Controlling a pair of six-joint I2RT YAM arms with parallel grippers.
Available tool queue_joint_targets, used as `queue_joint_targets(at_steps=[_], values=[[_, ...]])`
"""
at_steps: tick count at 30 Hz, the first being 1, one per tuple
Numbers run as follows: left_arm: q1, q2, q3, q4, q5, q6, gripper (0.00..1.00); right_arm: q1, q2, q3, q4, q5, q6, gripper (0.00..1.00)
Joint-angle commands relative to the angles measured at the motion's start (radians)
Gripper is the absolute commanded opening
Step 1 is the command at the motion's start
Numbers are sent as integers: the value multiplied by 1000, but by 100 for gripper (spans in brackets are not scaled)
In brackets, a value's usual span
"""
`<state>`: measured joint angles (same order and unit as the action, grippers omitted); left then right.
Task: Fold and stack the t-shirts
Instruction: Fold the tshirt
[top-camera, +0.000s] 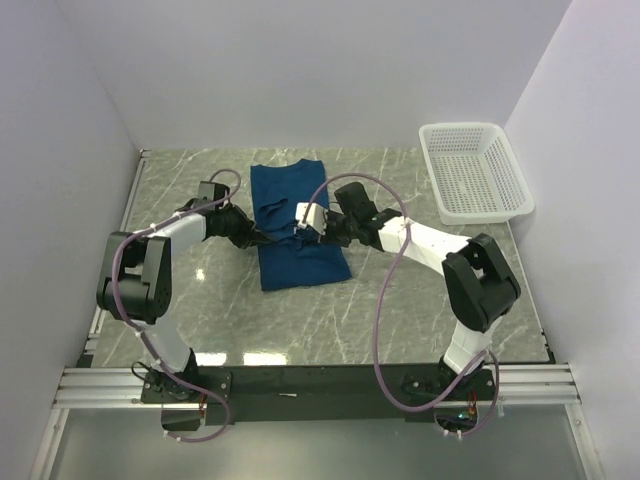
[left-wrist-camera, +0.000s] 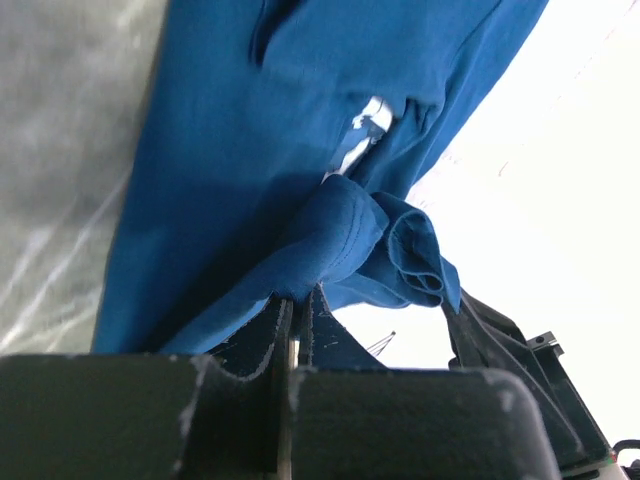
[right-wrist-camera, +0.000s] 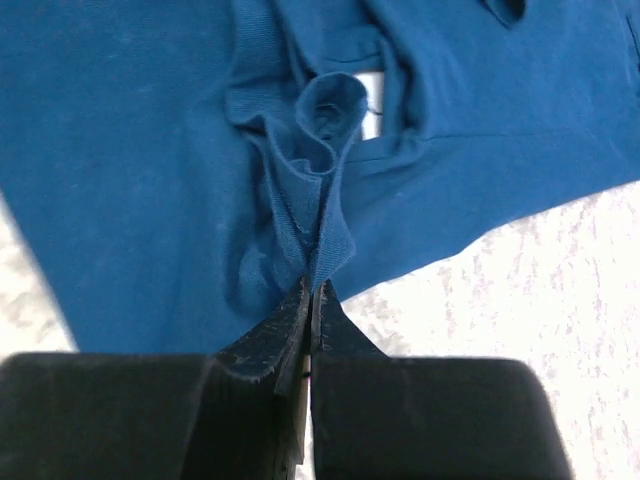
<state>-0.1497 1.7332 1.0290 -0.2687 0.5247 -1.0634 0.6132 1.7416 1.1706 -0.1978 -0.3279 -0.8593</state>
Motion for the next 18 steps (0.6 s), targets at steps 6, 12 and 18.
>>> queue_joint_targets(at_steps=[6,12,18], values=[[36,60,86,3,57,48,1,-20,59,116,18,59,55,0],[48,83,123,-23,55,62,1,-21,90,141,12,93,65,0],[65,111,167,2,144,83,26,-21,137,169,64,238,200,17]])
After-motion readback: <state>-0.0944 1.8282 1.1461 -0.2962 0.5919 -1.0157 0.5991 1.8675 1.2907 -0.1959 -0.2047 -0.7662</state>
